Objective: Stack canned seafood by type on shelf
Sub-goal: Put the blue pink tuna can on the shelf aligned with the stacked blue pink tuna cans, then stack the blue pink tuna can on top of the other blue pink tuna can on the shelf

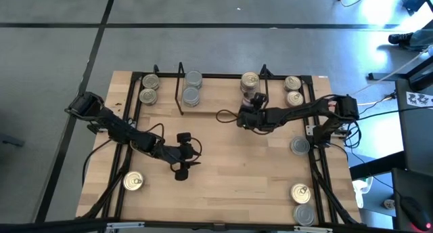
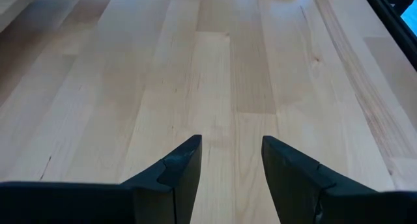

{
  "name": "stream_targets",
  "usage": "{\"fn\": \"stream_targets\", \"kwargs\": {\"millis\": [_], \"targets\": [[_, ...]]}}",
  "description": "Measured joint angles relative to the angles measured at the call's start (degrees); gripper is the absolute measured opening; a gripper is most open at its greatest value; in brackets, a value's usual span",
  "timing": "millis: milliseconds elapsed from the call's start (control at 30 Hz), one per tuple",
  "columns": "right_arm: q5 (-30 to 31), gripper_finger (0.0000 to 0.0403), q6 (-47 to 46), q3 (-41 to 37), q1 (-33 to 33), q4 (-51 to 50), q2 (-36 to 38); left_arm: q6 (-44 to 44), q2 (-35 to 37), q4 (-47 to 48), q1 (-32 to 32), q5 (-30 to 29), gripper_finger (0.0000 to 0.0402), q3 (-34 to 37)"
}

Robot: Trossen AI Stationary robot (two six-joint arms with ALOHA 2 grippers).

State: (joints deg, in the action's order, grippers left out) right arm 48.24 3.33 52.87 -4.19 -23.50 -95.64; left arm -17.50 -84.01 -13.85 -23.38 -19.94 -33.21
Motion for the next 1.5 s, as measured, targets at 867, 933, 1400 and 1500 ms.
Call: {"fn": "stream_targets", "kwargs": {"millis": [867,933,1400,1500], "targets": [[-20.35,0.0287,-10.17,10.58,20.25,1.15,-0.17,0.85,0.00,-0.36,0.28,0.01,0.0159,0.00],[-21.01,0.0285,-10.66,8.52,22.86,7.33,-0.15,2.97,0.00,-1.39,0.89,0.02,0.0159,0.00],[-16.34,0.0284,-22.33,-9.00,31.32,41.52,-0.13,-9.66,4.23,46.87,2.10,0.33,0.0159,-12.89],[-15.21,0.0284,-23.12,-11.16,31.21,44.44,-0.13,-19.13,5.49,58.79,2.10,0.38,0.0159,-13.53]]}}
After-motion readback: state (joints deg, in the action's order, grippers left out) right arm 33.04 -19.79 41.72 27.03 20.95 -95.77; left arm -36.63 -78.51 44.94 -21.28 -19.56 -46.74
